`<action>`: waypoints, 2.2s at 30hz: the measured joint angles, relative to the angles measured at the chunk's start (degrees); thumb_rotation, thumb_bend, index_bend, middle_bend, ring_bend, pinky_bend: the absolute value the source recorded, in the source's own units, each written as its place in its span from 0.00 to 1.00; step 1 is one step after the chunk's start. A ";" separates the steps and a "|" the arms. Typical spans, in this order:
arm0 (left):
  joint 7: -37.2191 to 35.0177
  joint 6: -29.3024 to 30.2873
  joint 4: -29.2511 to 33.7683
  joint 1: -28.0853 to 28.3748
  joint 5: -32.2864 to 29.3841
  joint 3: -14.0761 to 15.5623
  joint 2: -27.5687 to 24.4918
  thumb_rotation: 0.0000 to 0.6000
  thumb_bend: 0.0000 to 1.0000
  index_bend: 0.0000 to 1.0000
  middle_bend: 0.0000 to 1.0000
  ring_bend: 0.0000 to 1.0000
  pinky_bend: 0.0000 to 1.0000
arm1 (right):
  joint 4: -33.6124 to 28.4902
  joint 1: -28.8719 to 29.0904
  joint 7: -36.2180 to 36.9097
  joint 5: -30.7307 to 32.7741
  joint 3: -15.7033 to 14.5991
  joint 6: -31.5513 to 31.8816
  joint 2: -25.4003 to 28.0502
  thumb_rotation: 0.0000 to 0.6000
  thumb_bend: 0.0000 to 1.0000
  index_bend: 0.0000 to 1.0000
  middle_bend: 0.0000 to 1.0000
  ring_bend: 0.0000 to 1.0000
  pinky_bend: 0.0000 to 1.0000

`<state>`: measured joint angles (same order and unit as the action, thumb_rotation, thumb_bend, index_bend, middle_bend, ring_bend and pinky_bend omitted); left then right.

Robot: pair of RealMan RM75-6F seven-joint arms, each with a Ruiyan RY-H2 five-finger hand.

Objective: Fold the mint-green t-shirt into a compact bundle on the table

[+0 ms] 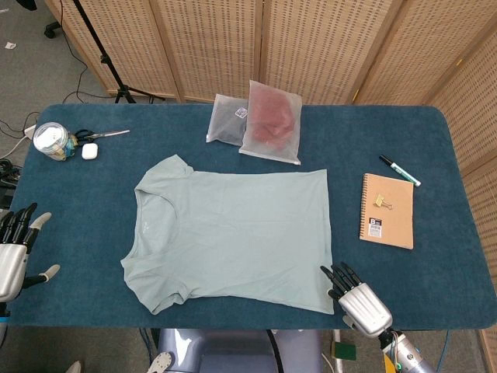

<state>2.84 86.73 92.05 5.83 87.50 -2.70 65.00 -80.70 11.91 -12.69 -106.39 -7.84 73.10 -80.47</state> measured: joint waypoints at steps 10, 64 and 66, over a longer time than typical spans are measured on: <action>-0.03 -0.44 0.10 0.12 -0.28 0.01 -0.09 1.00 0.00 0.00 0.00 0.00 0.00 | 0.37 0.58 -1.72 1.10 -0.41 -1.51 -0.95 1.00 0.20 0.40 0.00 0.00 0.00; -4.40 -0.20 -5.65 1.60 7.34 2.33 2.98 1.00 0.00 0.00 0.00 0.00 0.00 | 4.25 3.44 -0.10 1.87 -1.11 -0.67 -6.24 1.00 0.60 0.57 0.00 0.00 0.00; -6.32 0.13 -8.58 2.03 10.28 3.58 4.37 1.00 0.00 0.02 0.00 0.00 0.00 | 4.59 3.48 0.26 1.73 -1.19 -0.31 -6.33 1.00 0.62 0.57 0.00 0.00 0.00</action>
<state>-3.48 86.86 83.47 7.86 97.77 0.88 69.37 -76.11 15.39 -12.44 -104.66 -9.03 72.79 -86.80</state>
